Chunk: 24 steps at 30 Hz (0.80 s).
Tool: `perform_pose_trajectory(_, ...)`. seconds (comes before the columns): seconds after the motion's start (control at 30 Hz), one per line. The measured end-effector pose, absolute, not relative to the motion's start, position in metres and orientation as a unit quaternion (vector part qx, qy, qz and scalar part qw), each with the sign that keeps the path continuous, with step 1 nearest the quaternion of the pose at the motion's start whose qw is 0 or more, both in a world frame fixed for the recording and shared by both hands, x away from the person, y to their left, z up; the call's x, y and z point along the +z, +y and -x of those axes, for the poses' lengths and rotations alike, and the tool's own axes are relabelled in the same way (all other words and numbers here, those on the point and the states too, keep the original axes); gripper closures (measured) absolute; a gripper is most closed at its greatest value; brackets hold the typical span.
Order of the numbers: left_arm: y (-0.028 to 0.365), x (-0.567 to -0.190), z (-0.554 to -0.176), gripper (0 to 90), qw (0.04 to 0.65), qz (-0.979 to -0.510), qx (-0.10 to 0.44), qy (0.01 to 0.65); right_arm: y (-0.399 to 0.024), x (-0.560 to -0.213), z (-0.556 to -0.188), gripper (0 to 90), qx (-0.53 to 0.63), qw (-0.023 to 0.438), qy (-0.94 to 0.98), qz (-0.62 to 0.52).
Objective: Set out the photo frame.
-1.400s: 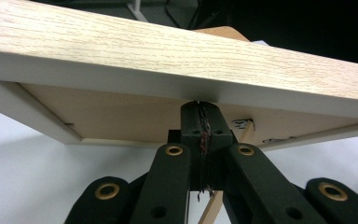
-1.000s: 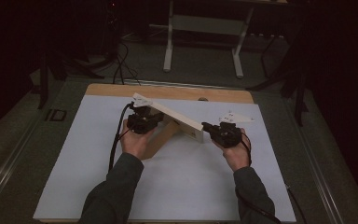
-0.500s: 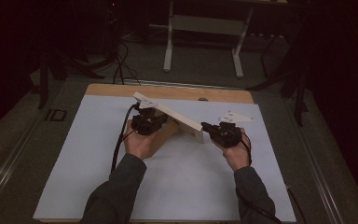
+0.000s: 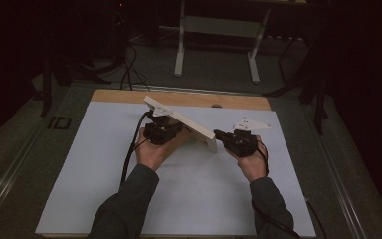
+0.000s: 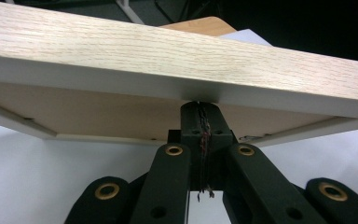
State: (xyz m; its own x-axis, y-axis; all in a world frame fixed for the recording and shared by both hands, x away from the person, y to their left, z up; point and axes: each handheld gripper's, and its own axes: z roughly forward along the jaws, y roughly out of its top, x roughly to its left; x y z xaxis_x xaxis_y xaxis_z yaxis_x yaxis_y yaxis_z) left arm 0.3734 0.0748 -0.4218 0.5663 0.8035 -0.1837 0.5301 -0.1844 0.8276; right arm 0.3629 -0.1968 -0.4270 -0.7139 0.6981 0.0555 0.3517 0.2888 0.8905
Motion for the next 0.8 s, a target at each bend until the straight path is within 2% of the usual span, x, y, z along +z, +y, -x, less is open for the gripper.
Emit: perform_pose_trajectory(0.8, 0.0677, -0.4203, -0.3709, 90.0, 0.464, -0.759, 0.154, 0.43, -0.19, -0.4244, -0.3592, 89.8, 0.494, 0.17, 0.791, -0.317)
